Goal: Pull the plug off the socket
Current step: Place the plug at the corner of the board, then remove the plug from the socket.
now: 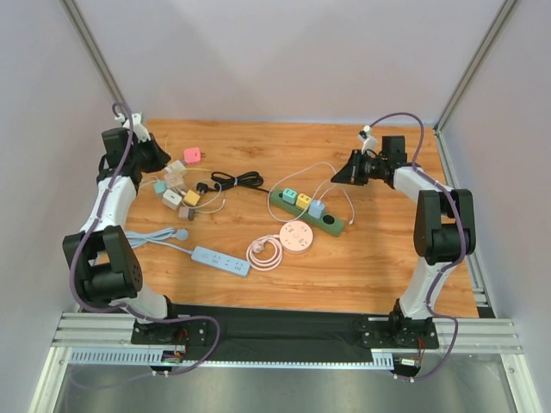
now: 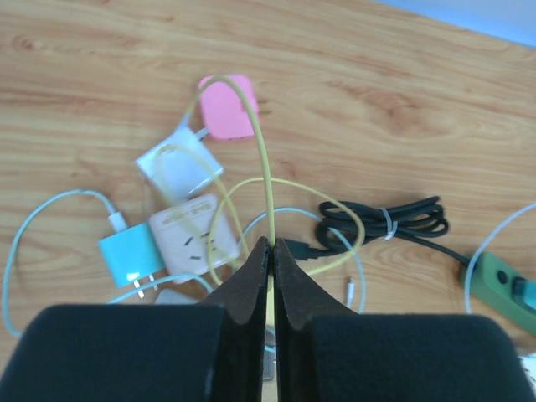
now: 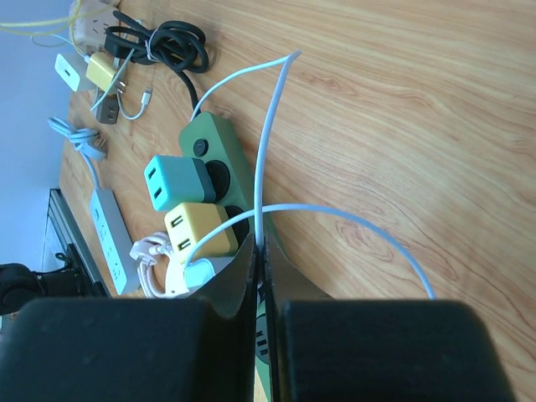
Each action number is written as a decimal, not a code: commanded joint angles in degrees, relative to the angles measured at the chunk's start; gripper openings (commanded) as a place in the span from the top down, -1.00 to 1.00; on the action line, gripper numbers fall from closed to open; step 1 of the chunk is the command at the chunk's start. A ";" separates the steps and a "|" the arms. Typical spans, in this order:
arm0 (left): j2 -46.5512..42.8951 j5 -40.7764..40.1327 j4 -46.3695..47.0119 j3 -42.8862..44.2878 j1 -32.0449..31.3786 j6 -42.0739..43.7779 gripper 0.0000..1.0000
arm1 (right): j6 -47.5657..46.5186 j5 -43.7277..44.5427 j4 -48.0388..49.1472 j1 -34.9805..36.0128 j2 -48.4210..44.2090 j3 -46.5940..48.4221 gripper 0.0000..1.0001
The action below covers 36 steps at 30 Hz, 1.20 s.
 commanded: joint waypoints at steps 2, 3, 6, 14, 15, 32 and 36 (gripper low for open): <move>0.88 -4.63 0.88 -2.02 1.03 -1.48 0.69 | -0.75 0.51 2.66 -3.89 -3.61 -0.59 0.99; 0.44 -3.94 1.49 -2.63 1.02 -1.56 0.57 | -1.01 0.15 2.66 -4.24 -3.52 -0.51 0.99; -0.79 -1.92 1.68 -2.64 1.02 -1.13 0.05 | -3.03 -1.78 0.30 -4.86 -3.08 0.54 0.95; -8.70 0.02 3.69 -3.43 1.03 -0.33 -0.45 | -7.78 -3.28 -3.31 -4.51 -4.05 2.04 0.38; -10.53 1.42 4.05 -3.69 1.11 -0.77 -0.53 | -9.00 -3.28 -3.93 -4.51 -4.57 2.31 0.34; -24.78 19.97 19.08 -17.30 -12.86 -8.40 -0.99 | -49.00 -11.10 -21.29 1.81 -15.73 -0.50 -0.25; -27.59 21.12 22.94 -22.40 -12.86 -13.51 -0.99 | -70.60 -7.77 -32.22 5.76 -17.93 -2.61 -0.30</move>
